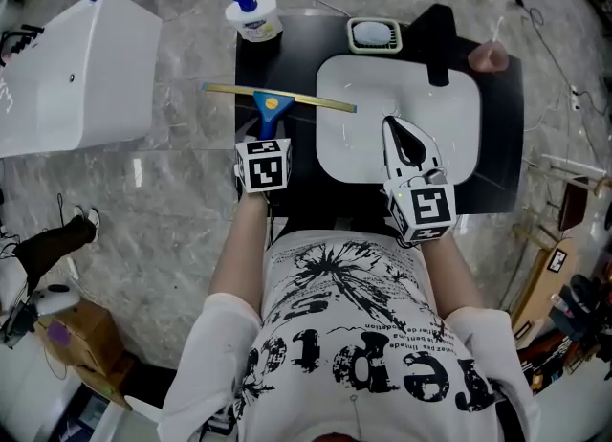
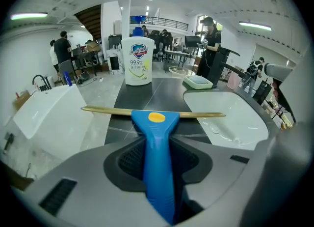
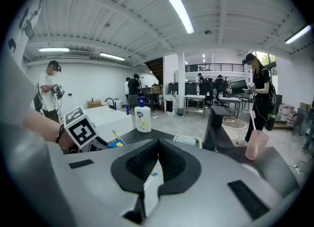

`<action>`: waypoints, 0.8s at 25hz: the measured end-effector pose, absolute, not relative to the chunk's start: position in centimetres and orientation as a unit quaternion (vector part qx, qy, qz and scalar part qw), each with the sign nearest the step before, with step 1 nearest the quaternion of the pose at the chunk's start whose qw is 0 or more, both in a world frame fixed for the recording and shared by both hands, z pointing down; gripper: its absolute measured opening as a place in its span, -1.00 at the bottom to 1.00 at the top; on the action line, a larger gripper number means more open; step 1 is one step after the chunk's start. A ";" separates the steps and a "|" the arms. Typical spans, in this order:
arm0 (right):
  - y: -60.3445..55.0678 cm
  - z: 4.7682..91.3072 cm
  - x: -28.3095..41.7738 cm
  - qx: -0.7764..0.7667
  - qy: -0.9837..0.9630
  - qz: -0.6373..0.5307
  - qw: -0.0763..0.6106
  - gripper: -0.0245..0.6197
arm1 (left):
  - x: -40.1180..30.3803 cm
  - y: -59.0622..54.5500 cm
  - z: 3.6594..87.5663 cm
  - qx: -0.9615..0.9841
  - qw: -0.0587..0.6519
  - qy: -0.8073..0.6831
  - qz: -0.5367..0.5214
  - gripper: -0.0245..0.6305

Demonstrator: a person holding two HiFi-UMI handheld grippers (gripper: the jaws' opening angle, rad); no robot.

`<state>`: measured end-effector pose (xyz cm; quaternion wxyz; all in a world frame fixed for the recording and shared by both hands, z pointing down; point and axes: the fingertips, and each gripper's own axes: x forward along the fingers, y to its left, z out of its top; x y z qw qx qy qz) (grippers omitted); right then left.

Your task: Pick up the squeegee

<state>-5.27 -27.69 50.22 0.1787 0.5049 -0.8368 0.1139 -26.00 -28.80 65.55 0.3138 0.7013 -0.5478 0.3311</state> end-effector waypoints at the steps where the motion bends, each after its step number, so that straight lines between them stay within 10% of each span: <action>1: -27.6 50.2 -5.1 0.505 -0.836 0.114 0.180 -0.88 | -26.0 -28.7 65.5 0.700 0.315 -0.550 0.330 -0.50; 20: -24.6 42.3 -2.8 0.512 -0.847 0.048 0.135 -0.88 | -24.5 -26.2 50.2 0.734 0.227 -0.604 0.212 -0.50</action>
